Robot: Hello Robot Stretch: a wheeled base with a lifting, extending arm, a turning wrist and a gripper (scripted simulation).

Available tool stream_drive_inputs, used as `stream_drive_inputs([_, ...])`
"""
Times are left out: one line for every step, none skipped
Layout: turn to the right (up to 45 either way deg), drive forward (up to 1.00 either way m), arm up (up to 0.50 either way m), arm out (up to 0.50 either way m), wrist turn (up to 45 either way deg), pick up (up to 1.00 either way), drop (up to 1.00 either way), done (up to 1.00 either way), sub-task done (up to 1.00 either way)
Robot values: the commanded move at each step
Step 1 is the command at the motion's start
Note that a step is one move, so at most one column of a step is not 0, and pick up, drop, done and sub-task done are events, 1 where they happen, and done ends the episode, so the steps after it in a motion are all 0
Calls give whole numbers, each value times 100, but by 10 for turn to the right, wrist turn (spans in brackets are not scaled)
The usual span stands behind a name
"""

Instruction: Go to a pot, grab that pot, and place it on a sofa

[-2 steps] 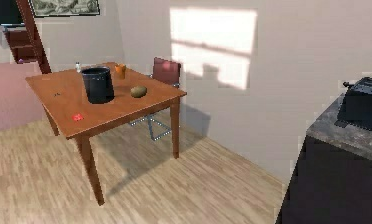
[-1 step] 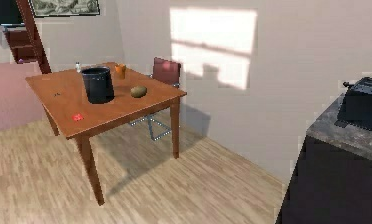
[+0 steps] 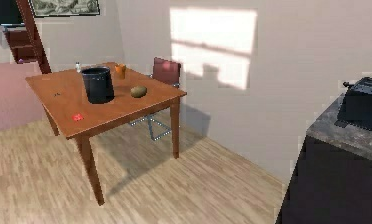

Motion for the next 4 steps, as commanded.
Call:
stream_drive_inputs([0,0,0,-46,0,0,0,0,0])
stream_drive_inputs([-450,0,0,0,0,0,0,0,0])
stream_drive_inputs([-270,0,0,0,0,0,0,0,0])
stream_drive_inputs([0,85,0,0,0,0,0,0,0])
